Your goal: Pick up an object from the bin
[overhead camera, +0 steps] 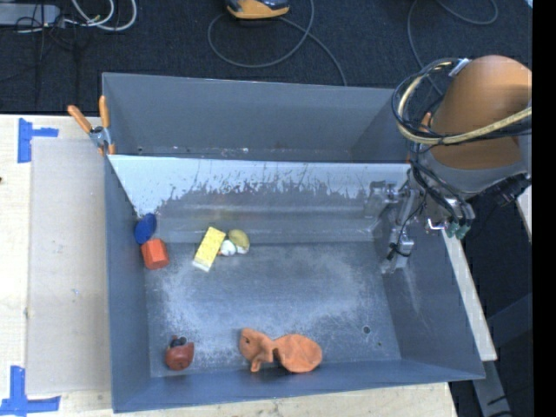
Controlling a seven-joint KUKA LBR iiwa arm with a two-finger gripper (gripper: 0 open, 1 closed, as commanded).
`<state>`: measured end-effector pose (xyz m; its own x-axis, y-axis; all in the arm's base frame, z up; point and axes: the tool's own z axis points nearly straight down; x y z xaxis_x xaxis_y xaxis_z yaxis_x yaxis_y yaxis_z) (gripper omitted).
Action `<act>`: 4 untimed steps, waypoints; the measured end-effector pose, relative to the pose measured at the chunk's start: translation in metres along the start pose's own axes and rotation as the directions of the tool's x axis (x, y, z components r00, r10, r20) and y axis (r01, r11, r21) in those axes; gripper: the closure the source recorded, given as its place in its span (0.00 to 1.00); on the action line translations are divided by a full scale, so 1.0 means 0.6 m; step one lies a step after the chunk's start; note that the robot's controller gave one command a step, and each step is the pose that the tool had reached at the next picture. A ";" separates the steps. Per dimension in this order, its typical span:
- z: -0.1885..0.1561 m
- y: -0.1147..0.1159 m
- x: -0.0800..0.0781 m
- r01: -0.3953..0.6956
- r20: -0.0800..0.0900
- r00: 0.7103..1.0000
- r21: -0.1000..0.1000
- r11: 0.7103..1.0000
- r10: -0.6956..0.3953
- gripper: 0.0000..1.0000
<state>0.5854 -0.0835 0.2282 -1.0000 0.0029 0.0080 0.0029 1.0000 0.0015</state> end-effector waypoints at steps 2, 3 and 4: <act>0.061 0.020 0.019 0.073 0.008 0.997 0.001 0.997 -0.073 0.00; 0.146 0.030 0.064 0.102 0.007 0.995 0.001 0.995 -0.102 0.00; 0.209 0.094 0.077 0.164 0.005 0.986 0.002 0.986 -0.164 0.00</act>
Offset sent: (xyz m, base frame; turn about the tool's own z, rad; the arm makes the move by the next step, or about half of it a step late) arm -0.0273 0.0276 -0.0851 -0.1557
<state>0.5384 -0.0271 0.1033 -0.9869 -0.1613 0.0026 -0.1613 0.9869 0.0008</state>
